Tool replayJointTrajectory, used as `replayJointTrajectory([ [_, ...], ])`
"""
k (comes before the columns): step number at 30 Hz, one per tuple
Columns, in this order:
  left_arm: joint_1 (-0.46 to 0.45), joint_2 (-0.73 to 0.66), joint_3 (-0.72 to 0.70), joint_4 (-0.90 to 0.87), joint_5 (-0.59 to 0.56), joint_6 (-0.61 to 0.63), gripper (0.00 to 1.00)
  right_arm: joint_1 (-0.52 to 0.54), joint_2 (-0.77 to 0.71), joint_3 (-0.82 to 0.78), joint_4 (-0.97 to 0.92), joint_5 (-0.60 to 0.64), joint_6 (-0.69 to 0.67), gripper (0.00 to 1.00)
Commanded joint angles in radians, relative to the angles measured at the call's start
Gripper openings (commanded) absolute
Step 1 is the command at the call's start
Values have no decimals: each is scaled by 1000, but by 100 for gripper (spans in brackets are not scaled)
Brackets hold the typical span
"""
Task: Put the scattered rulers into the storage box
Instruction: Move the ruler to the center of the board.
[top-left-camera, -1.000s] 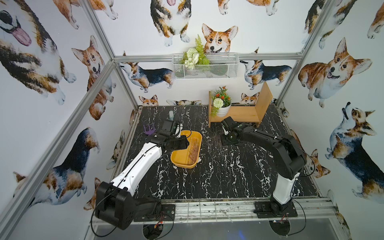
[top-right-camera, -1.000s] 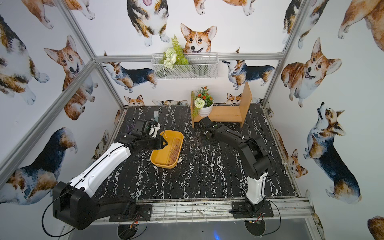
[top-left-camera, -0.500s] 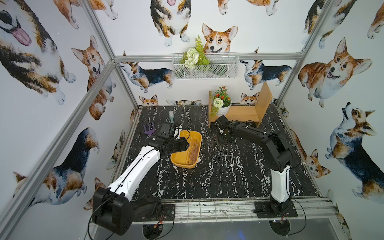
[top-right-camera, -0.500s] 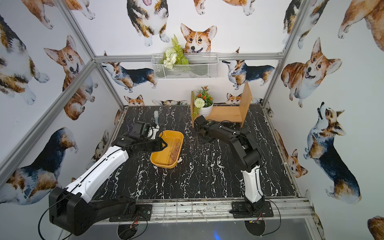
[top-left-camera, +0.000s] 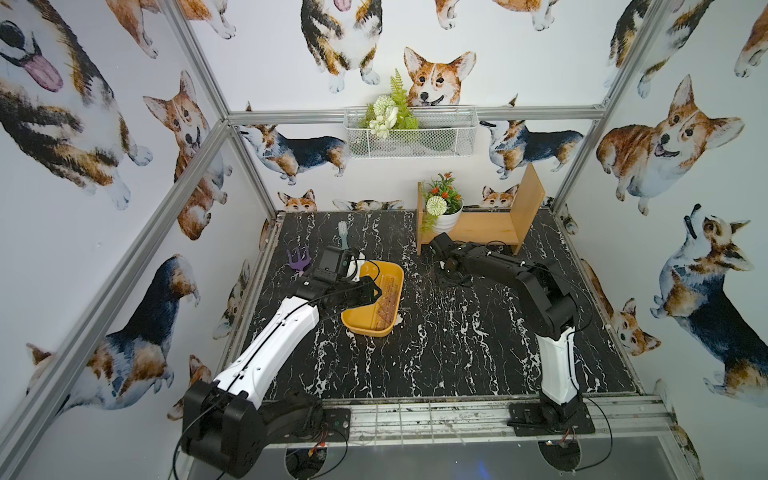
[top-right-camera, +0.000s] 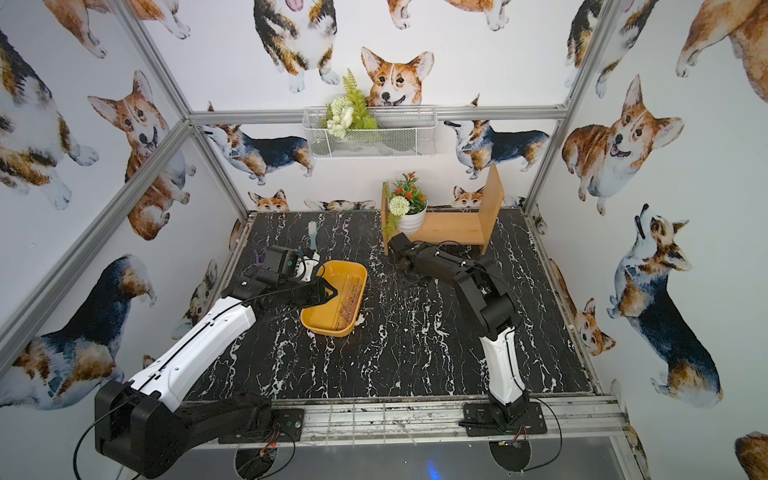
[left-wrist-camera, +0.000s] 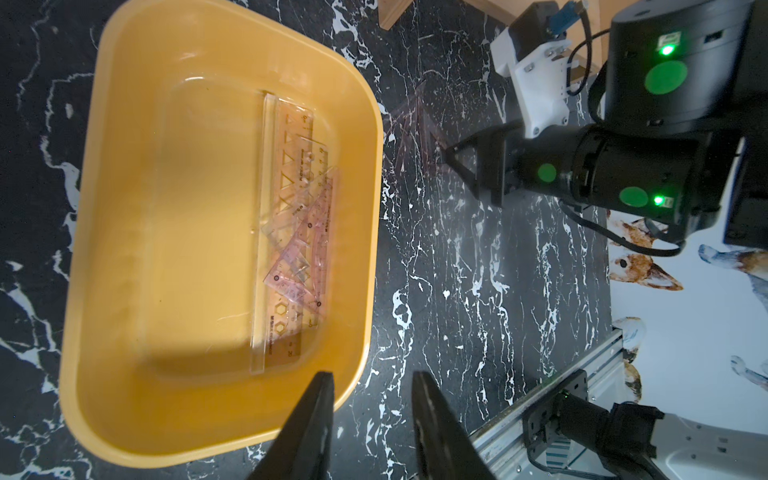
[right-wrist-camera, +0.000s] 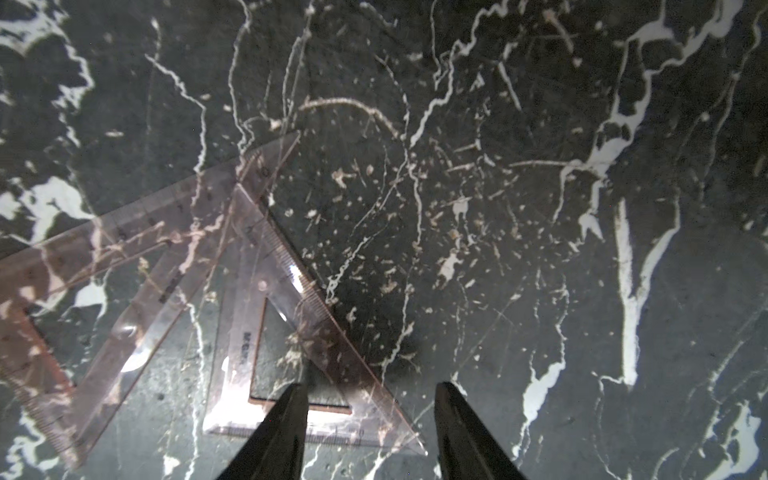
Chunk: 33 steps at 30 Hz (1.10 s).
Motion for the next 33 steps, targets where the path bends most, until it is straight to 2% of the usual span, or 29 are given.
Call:
replayJointTrajectory([
  [1,0,-4,-9,32,18,-9,38,3,6,0,-11,27,-12,56],
  [13,0,-5,-25,57,37,-21,38,5,-68,-143,29,35,18,58],
  [25,-10,6,-18,93,66,-52,39,32,-264,-430,99,-10,119,58],
  [33,-73,27,4,129,59,-86,39,46,-398,-581,101,-21,187,59],
])
